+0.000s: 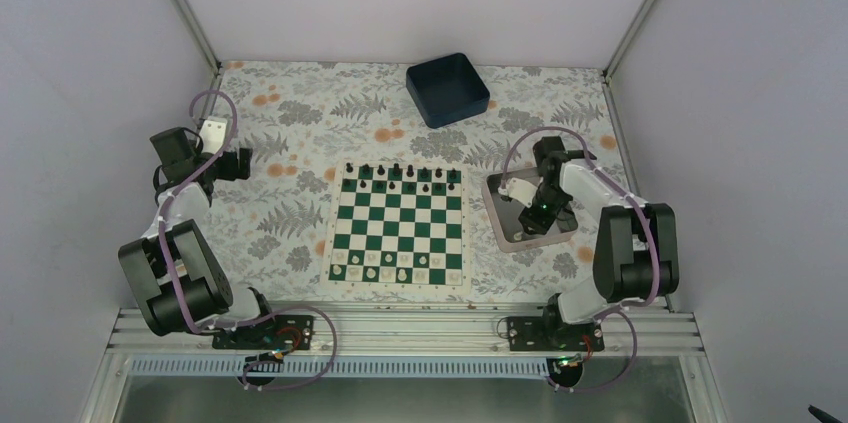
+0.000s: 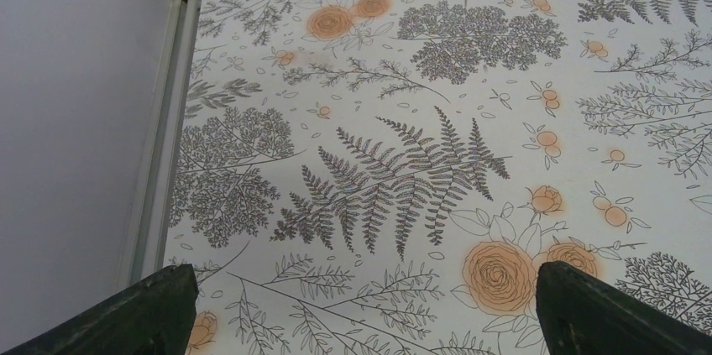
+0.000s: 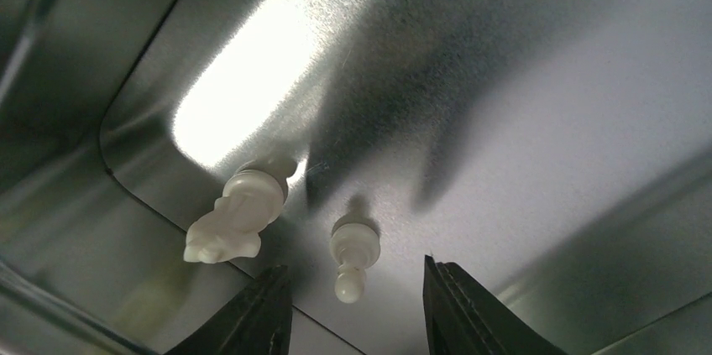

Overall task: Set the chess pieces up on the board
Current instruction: Pick up the chess piece from the storage box.

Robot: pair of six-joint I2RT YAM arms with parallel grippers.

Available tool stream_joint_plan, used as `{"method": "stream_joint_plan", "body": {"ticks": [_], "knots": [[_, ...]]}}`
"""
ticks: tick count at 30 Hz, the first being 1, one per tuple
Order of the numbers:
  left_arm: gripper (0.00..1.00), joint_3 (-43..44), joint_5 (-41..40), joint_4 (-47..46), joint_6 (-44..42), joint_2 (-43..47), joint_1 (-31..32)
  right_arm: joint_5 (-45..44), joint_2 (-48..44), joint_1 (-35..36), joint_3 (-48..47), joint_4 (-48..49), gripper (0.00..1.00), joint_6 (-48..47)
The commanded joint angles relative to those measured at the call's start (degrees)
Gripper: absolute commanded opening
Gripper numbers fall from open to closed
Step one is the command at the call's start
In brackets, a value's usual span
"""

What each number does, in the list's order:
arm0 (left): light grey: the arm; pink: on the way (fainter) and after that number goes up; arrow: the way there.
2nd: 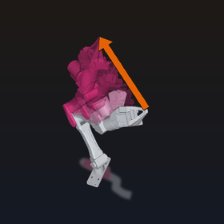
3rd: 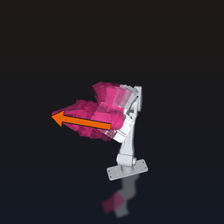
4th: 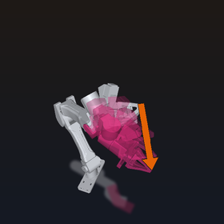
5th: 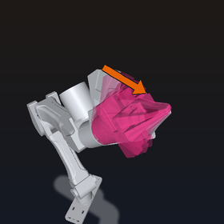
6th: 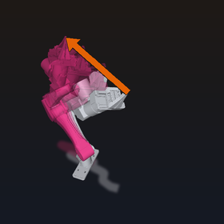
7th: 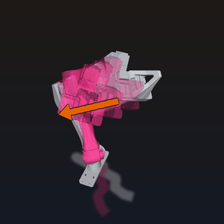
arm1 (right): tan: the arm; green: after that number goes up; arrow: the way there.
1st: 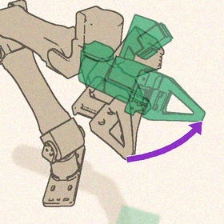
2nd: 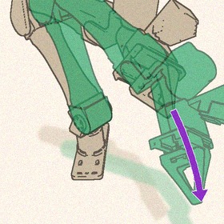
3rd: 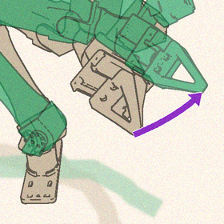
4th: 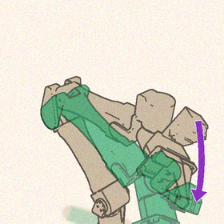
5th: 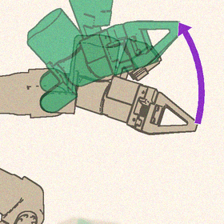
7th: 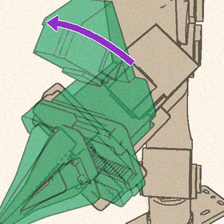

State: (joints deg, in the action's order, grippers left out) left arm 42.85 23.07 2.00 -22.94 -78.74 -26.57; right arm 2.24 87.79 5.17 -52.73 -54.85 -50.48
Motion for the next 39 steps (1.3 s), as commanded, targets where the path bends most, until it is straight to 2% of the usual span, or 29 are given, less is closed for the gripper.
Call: {"method": "stream_joint_plan", "body": {"ticks": [1,6,12,20,28,34,39], "knots": [[1.0,1.0,0.1,-1.3,-0.2,0.2,-0.4,-1.0,0.9,-0.4,0.4,0.7,0.41,0.7],[1.0,0.9,0.1,-1.2,-0.2,0.1,-0.4,-1.3,1.9,-0.5,0.0,0.4,0.35,0.9],[1.0,0.9,0.1,-1.4,-0.2,-0.1,-0.4,-1.4,1.9,-0.8,0.2,0.2,0.33,0.8],[1.0,0.9,0.3,-1.2,-0.2,0.0,-0.4,-0.9,1.8,-0.8,-0.4,0.3,0.11,0.8],[1.0,1.1,0.8,-1.1,-0.1,0.2,-0.4,-4.2,-1.5,0.1,-8.6,-4.6,0.08,0.2],[1.0,1.4,2.4,-1.1,0.2,1.2,-0.4,-5.3,-3.2,8.1,-16.4,-9.5,0.08,0.5],[1.0,1.5,3.8,-1.3,0.4,2.4,-0.4,-2.7,-4.2,19.4,-16.0,-11.4,0.08,3.6]]}}
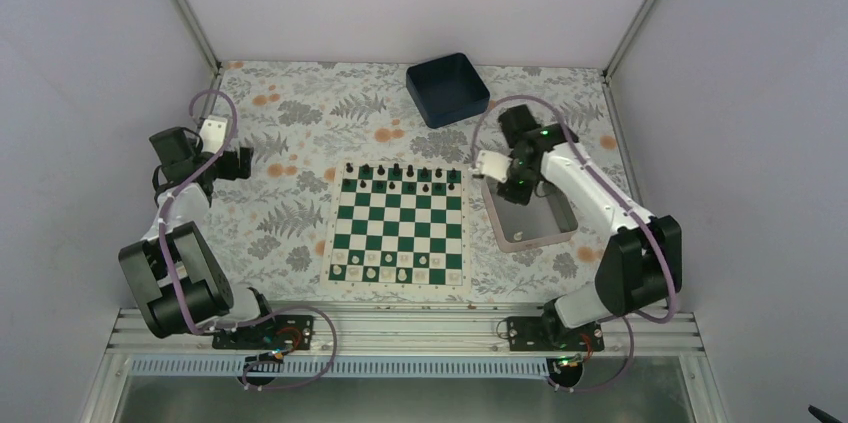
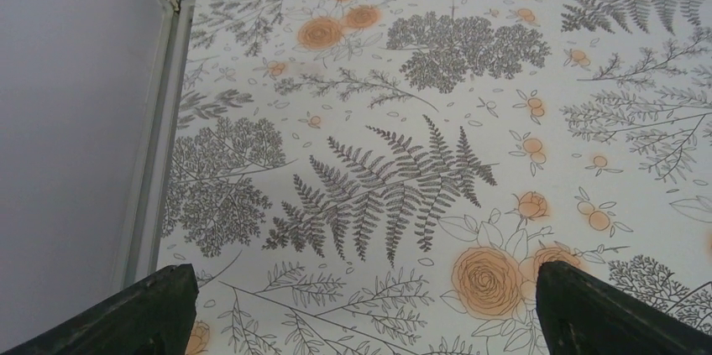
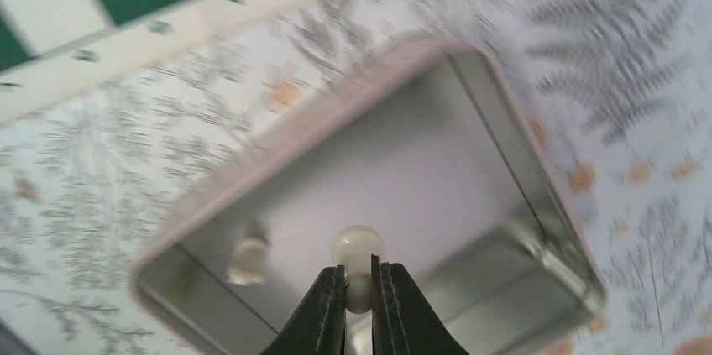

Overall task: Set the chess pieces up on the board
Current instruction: Pick up the chess piece from the storage box, then place the chess piece on the chessboard.

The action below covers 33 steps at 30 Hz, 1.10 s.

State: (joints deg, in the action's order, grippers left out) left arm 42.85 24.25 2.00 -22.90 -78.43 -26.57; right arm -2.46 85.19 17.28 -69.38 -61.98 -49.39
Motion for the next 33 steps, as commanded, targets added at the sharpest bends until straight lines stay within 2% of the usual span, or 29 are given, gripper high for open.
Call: {"method": "stream_joint_plan", "body": {"ticks": [1,10,14,20,25,33], "knots": [[1.0,1.5,2.8,-1.3,0.4,2.4,-0.4,2.5,-2.0,9.6,1.8,-4.0,0.09,3.1],[1.0,1.0,3.4,-0.7,0.7,6.1,-0.3,9.4,-2.2,23.8,12.6,5.8,0.09,8.0],[1.0,1.0,3.5,-0.5,0.8,6.6,-0.4,12.7,-1.3,25.8,14.1,9.6,0.09,7.8],[1.0,0.8,3.4,-0.5,0.7,7.1,-0.4,13.2,2.7,28.1,13.8,12.5,0.1,7.3],[1.0,0.5,3.5,-0.6,0.6,7.5,-0.4,12.6,6.1,29.6,13.8,12.4,0.11,7.3],[1.0,0.5,3.8,-0.6,0.5,7.2,-0.4,12.4,6.4,30.0,14.7,11.2,0.11,7.8]]}}
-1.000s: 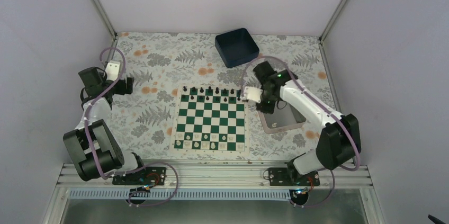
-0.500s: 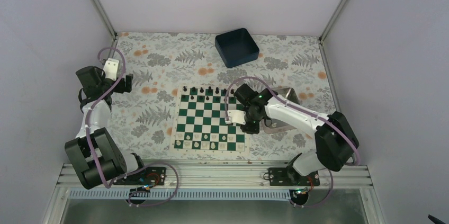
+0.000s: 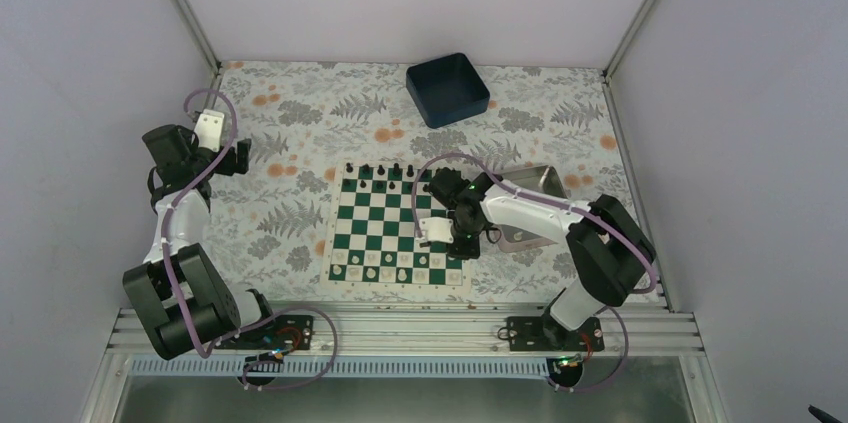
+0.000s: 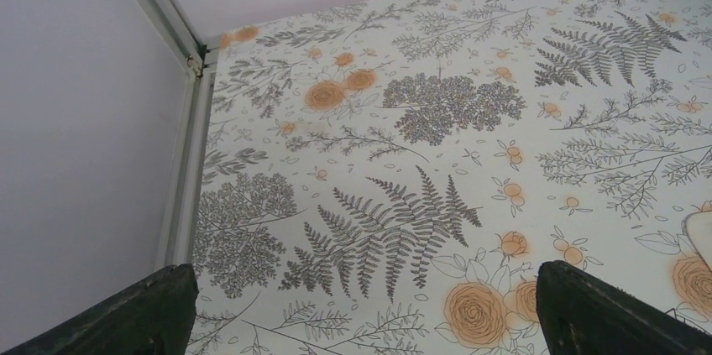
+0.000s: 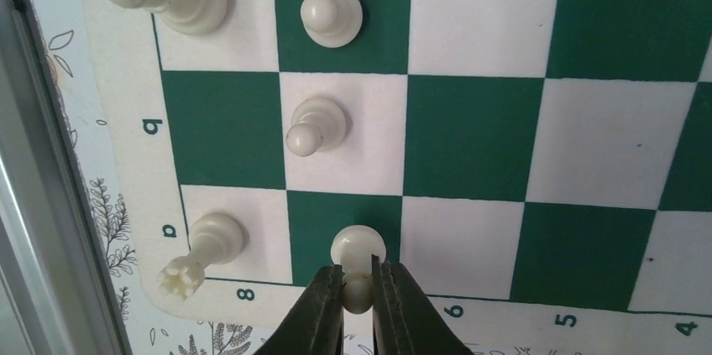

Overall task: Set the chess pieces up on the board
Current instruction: Place the chess piece on the chessboard.

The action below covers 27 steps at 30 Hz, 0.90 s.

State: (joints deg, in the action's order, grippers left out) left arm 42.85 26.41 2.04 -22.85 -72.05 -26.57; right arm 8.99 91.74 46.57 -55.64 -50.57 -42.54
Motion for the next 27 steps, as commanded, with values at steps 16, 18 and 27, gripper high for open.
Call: {"method": "stream_joint_plan", "body": {"ticks": [16,18,27], "knots": [[1.0,0.4,1.6,-0.6,0.4,0.8,-0.4,1.2,2.1,1.5,2.1,0.1,0.14,1.0],[1.0,0.4,1.6,-0.5,0.5,0.8,-0.3,0.8,2.1,1.5,2.3,0.2,0.18,1.0],[1.0,0.3,1.5,-0.6,0.4,0.8,-0.4,-3.9,-4.9,-0.7,0.6,-2.3,0.43,1.1]]}}
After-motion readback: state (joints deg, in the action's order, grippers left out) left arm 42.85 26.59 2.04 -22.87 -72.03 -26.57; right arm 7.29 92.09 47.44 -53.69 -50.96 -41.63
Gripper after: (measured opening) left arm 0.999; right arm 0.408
